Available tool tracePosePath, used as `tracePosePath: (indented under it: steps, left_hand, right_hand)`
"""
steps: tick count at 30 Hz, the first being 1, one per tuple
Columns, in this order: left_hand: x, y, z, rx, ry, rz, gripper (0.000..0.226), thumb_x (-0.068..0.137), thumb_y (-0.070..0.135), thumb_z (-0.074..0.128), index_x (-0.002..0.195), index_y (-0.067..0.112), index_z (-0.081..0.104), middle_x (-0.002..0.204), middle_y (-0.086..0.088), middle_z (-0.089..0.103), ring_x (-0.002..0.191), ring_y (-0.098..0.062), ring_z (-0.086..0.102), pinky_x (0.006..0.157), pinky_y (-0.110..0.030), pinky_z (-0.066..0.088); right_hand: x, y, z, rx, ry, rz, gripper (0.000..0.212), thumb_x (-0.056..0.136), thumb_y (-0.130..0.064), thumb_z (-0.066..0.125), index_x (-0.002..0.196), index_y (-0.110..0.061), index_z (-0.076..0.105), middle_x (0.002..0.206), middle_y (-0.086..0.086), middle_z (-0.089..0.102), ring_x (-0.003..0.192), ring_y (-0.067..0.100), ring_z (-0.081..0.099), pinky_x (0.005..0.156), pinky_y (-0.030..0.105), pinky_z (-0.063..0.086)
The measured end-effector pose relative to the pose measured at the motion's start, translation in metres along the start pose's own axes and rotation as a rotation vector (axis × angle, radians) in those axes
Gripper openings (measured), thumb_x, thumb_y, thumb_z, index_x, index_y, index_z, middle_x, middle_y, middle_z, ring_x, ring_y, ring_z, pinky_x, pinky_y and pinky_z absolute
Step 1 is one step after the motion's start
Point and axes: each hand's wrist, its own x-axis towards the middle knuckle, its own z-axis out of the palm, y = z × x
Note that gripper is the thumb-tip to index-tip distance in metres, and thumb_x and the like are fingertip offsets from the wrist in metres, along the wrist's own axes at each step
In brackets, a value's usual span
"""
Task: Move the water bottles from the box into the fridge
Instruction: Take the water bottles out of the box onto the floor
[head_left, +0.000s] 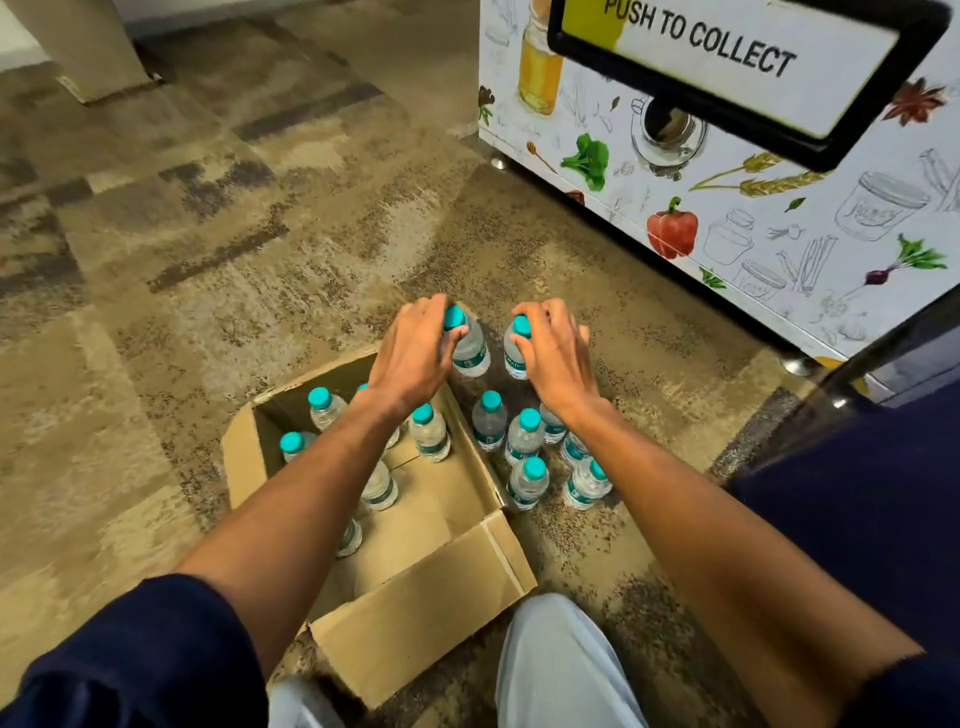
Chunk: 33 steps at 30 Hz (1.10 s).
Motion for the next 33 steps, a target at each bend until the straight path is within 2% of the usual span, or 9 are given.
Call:
tracePosePath:
  steps: [4,10,12,16,20,23,26,29,33]
  left_hand:
    - [0.005,-0.008,0.037,0.097,-0.131,-0.009,0.028,0.096,0.032,0.053,0.112,0.010,0.050,0.109,-0.014,0.060,0.097,-0.033,0.049,0.080,-0.044,0.039]
    - [0.001,-0.017,0.071,0.328,-0.272,-0.022,0.033,0.096,0.037,0.053,0.118,0.014,0.050,0.116,-0.011,0.061,0.104,-0.031,0.047,0.080,-0.043,0.037]
    - [0.002,-0.021,0.077,0.351,-0.292,-0.054,0.034,0.095,0.038,0.054,0.120,0.014,0.050,0.116,-0.010,0.062,0.106,-0.030,0.046,0.081,-0.042,0.036]
    - [0.006,-0.020,0.084,0.422,-0.352,-0.062,0.034,0.093,0.040,0.056,0.117,0.016,0.054,0.113,-0.007,0.065,0.108,-0.027,0.043,0.083,-0.042,0.034]
    - [0.010,-0.015,0.087,0.552,-0.440,-0.092,0.024,0.091,0.035,0.062,0.110,0.020,0.059,0.105,-0.001,0.067,0.108,-0.025,0.041,0.088,-0.045,0.033]
    - [0.010,-0.009,0.077,0.446,-0.415,-0.104,0.036,0.096,0.036,0.054,0.126,0.018,0.053,0.113,-0.006,0.065,0.111,-0.027,0.042,0.089,-0.043,0.031]
    - [0.004,-0.015,0.057,0.221,-0.317,-0.142,0.045,0.098,0.034,0.050,0.138,0.014,0.045,0.126,-0.012,0.057,0.116,-0.029,0.043,0.093,-0.042,0.031]
    - [-0.009,-0.032,0.035,0.173,-0.256,-0.161,0.044,0.097,0.033,0.051,0.138,0.017,0.047,0.132,-0.010,0.053,0.119,-0.030,0.045,0.098,-0.049,0.038]
    - [-0.036,-0.055,0.007,0.240,-0.240,-0.210,0.032,0.097,0.031,0.052,0.123,0.015,0.057,0.124,-0.012,0.056,0.113,-0.033,0.047,0.092,-0.047,0.040]
  right_hand:
    - [-0.011,0.023,0.026,0.014,-0.176,0.059,0.033,0.095,-0.016,0.061,0.126,-0.024,0.054,0.121,0.006,0.051,0.110,0.026,0.048,0.094,0.042,0.039]
    - [-0.015,0.037,0.052,-0.081,-0.255,0.061,0.033,0.093,-0.014,0.064,0.122,-0.027,0.058,0.126,0.002,0.059,0.113,0.023,0.047,0.095,0.041,0.024]
    - [-0.014,0.040,0.060,-0.087,-0.260,0.073,0.033,0.091,-0.014,0.066,0.121,-0.027,0.060,0.128,0.001,0.060,0.113,0.023,0.046,0.094,0.041,0.025]
    - [-0.013,0.043,0.070,-0.017,-0.243,0.138,0.040,0.087,-0.008,0.069,0.123,-0.025,0.062,0.126,0.005,0.064,0.111,0.024,0.047,0.095,0.049,0.041]
    - [-0.012,0.037,0.069,-0.031,-0.252,0.158,0.050,0.089,-0.012,0.068,0.136,-0.023,0.055,0.131,0.005,0.062,0.119,0.024,0.048,0.102,0.048,0.038]
    - [-0.017,0.029,0.061,-0.050,-0.211,0.122,0.046,0.093,-0.024,0.065,0.137,-0.026,0.054,0.137,-0.002,0.056,0.123,0.020,0.045,0.102,0.042,0.029]
    - [-0.025,0.012,0.052,-0.007,-0.148,0.079,0.040,0.095,-0.027,0.061,0.134,-0.023,0.056,0.134,-0.001,0.056,0.120,0.021,0.047,0.099,0.041,0.029]
    - [-0.035,-0.012,0.047,0.050,-0.091,0.004,0.034,0.093,-0.024,0.063,0.127,-0.020,0.061,0.125,-0.001,0.059,0.112,0.023,0.051,0.092,0.042,0.033]
    - [-0.046,-0.046,0.047,0.051,-0.117,-0.127,0.031,0.089,-0.025,0.064,0.121,-0.023,0.062,0.119,-0.001,0.058,0.106,0.025,0.053,0.087,0.043,0.034]
